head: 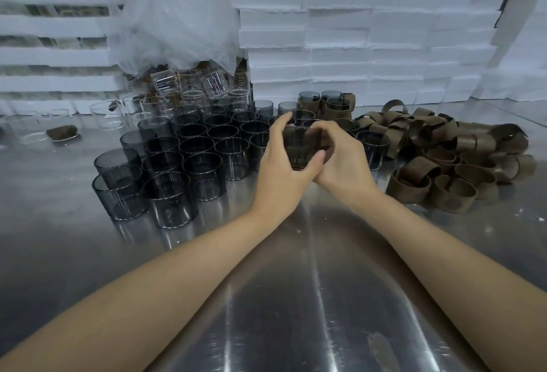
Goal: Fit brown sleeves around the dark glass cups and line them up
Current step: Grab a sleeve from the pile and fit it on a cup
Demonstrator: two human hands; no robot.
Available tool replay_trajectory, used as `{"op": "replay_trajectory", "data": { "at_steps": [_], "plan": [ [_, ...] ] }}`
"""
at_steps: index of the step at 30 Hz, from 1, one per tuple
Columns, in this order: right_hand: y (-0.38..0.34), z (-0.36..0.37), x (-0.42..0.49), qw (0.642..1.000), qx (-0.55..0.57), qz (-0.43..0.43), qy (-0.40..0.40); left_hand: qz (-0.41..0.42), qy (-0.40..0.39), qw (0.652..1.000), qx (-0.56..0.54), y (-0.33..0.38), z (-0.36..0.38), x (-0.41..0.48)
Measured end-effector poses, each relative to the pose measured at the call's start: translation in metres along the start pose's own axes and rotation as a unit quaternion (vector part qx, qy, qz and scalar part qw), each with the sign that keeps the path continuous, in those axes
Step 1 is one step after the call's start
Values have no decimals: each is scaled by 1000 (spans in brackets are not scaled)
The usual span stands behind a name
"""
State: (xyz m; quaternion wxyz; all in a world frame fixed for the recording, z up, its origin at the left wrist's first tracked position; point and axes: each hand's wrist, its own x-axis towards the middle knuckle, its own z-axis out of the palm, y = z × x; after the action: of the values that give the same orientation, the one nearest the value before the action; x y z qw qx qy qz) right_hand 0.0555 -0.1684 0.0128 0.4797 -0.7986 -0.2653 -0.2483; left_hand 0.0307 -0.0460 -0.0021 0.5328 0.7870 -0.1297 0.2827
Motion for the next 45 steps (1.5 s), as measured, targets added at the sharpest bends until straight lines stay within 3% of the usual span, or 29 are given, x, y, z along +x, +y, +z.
{"op": "replay_trajectory", "data": {
  "at_steps": [4,10,16,22,27,30,32,33,36,38,42,45],
  "plan": [
    [0,-2,0,999,19,11,-29,-18,40,999,-27,0,-1,4],
    [3,0,0,999,26,23,-31,-47,32,991,-119,-1,-3,8],
    [5,-4,3,993,93,61,-28,-175,7,952,-250,-9,-7,20],
    [3,-11,9,981,175,86,0,-63,-96,975,-189,-5,-3,11],
    [3,-17,9,970,198,108,-93,-54,-146,968,-199,-9,-2,10],
    [4,-21,12,953,193,142,-185,-51,-107,971,-206,-11,1,11],
    [2,-26,19,945,169,161,-227,-53,-77,971,-218,-11,0,12],
    [3,-30,22,950,159,174,-205,-56,-67,972,-217,-11,-1,13],
    [13,-41,25,989,8,147,10,-74,-74,969,-222,-13,-1,15],
    [27,-54,25,970,-171,130,114,-111,-96,960,-240,-12,-1,14],
    [49,-70,26,886,-378,258,70,-159,-137,933,-291,-13,0,14],
    [54,-74,26,875,-398,272,40,-194,-157,917,-312,-14,0,15]
  ]
}}
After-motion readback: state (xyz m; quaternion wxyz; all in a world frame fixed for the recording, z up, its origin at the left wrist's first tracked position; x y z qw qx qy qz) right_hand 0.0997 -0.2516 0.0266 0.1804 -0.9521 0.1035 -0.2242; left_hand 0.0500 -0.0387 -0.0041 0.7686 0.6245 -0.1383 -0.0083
